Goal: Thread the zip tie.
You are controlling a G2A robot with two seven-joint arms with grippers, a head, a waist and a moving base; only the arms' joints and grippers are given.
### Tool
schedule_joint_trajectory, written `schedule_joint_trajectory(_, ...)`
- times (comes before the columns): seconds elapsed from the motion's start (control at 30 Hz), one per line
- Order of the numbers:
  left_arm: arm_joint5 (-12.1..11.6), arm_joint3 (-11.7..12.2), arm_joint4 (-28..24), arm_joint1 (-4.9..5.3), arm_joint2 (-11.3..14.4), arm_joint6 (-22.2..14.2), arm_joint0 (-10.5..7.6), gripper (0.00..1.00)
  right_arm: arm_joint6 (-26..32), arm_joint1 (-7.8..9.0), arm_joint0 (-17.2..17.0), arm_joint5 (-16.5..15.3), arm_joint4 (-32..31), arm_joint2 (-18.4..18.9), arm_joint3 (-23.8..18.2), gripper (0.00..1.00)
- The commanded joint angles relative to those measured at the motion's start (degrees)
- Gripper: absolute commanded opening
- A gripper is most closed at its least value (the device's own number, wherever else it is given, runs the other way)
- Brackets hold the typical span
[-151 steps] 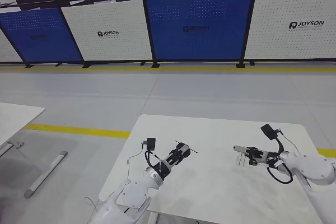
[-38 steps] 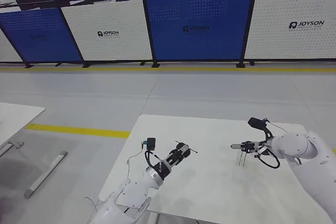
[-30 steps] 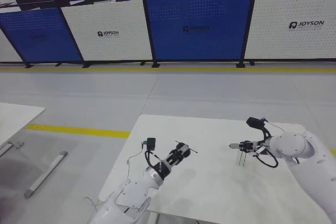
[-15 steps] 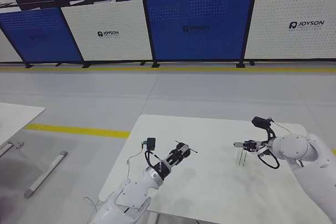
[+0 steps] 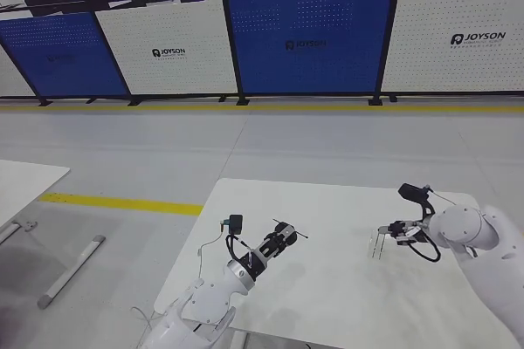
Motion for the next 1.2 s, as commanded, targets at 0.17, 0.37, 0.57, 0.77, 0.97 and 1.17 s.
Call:
schedule_joint_trajectory(0.17, 0.0, 0.0, 0.0, 0.0, 0.0, 0.0, 0.0, 0.0, 1.8, -1.02, 1.4, 1.9, -0.4, -1.8, 2.3, 0.36)
schedule_joint_trajectory(0.37, 0.0, 0.0, 0.0, 0.0, 0.0, 0.0, 0.0, 0.0, 1.2, -2.27, 2.8, 2.9, -0.1, -3.4, 5.7, 0.35)
schedule_joint_trajectory(0.57, 0.0, 0.0, 0.0, 0.0, 0.0, 0.0, 0.0, 0.0, 0.8, -3.48, 4.2, 3.2, -0.3, -4.9, 8.7, 0.23)
schedule_joint_trajectory(0.77, 0.0, 0.0, 0.0, 0.0, 0.0, 0.0, 0.0, 0.0, 0.7, -4.68, 5.3, 3.7, -0.5, -6.2, 11.2, 0.22)
schedule_joint_trajectory(0.97, 0.0, 0.0, 0.0, 0.0, 0.0, 0.0, 0.0, 0.0, 0.6, -6.06, 6.4, 4.0, -0.7, -7.8, 14.2, 0.15)
schedule_joint_trajectory(1.17, 0.0, 0.0, 0.0, 0.0, 0.0, 0.0, 0.0, 0.0, 0.5, -7.34, 7.6, 3.3, -0.3, -8.8, 17.2, 0.18)
